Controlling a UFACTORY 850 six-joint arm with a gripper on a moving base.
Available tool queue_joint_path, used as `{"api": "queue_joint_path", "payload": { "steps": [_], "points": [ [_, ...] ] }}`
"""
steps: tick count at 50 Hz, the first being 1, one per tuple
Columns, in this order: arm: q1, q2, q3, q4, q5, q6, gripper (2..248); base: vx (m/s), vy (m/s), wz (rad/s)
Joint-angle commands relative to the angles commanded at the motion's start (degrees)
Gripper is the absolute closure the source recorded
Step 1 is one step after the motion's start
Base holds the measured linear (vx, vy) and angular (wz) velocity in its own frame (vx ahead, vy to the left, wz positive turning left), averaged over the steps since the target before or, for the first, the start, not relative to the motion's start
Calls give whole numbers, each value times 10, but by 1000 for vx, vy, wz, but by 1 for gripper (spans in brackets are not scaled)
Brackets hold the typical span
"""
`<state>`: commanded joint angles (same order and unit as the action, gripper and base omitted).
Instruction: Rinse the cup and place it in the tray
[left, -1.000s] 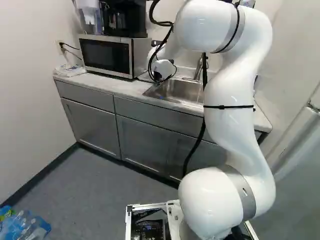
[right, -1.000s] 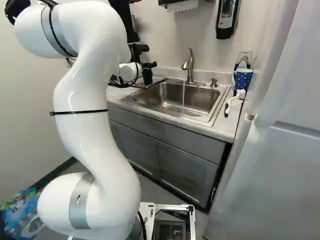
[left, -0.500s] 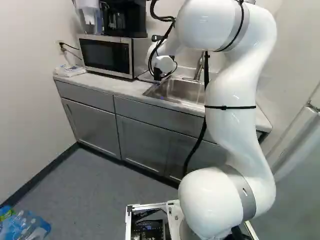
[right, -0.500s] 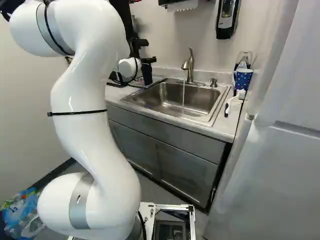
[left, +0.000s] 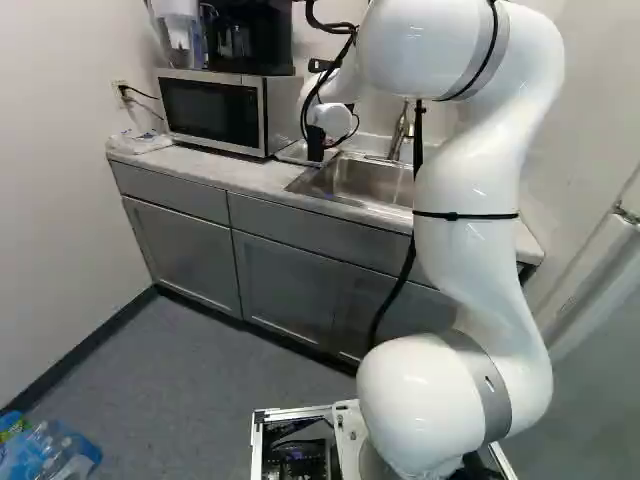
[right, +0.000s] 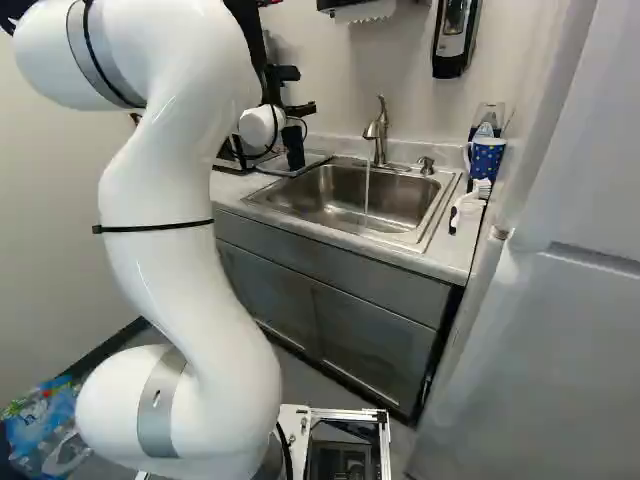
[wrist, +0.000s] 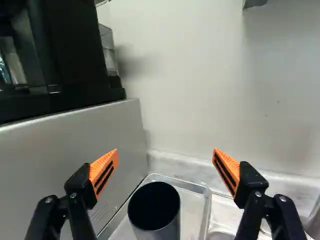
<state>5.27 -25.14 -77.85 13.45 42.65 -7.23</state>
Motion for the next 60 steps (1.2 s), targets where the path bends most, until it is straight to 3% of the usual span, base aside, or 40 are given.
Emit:
{"api": "queue_joint_path", "payload": {
  "steps": [22, 60],
  "points": [
    [-15, 8, -17, 0, -15, 0, 3, 0, 0, 0],
    [-45, 18, -50, -13, -89, 0, 3, 0, 0, 0]
  ]
}}
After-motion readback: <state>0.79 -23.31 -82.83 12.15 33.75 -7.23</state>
